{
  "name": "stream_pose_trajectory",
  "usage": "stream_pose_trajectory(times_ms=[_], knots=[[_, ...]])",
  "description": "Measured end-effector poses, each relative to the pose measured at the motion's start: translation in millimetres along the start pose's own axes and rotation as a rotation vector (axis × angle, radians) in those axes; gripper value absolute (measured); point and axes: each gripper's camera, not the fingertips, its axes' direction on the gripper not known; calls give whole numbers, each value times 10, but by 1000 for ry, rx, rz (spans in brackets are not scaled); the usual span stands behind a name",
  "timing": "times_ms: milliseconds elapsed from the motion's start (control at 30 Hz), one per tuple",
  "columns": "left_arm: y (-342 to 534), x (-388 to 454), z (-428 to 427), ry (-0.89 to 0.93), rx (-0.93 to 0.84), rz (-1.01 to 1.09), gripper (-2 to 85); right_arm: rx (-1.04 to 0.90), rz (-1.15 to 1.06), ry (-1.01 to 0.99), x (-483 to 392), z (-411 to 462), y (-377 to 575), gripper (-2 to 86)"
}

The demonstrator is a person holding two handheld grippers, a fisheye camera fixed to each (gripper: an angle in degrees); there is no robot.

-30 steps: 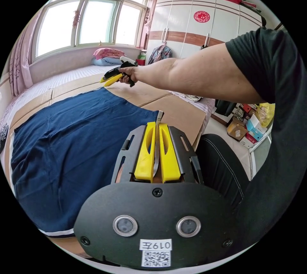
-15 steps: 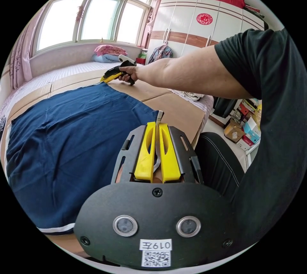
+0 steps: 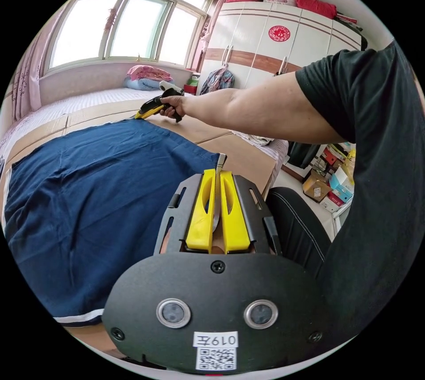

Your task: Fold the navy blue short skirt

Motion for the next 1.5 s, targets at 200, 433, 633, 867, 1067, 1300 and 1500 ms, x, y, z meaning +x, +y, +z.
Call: stream_pose_trajectory(times_ms=[200,433,633,867,1067,1300,1500], knots=[[480,173,336,30,-39,-29,14,-35,130,165,-266,449,-411,-7],[1053,235,206,58,40,-74,13,6,191,214,-679,841,-904,-6],[1789,83,-415,59,187,-148,12,-15,167,254,-1411,1381,-1558,-3],[3107,-434,-1566,80,448,-337,13,-21,121,221,-2313,2533,-2521,1],[4475,-783,-2173,3,612,-545,15,-72,127,247,-2670,3892,-3278,1],[5821,-987,-2323,-12,688,-747,16,-160,161,248,-2442,5328,-3782,2],[6744,-869,-2354,34,831,-803,16,-127,185,200,-2019,5920,-3989,2]])
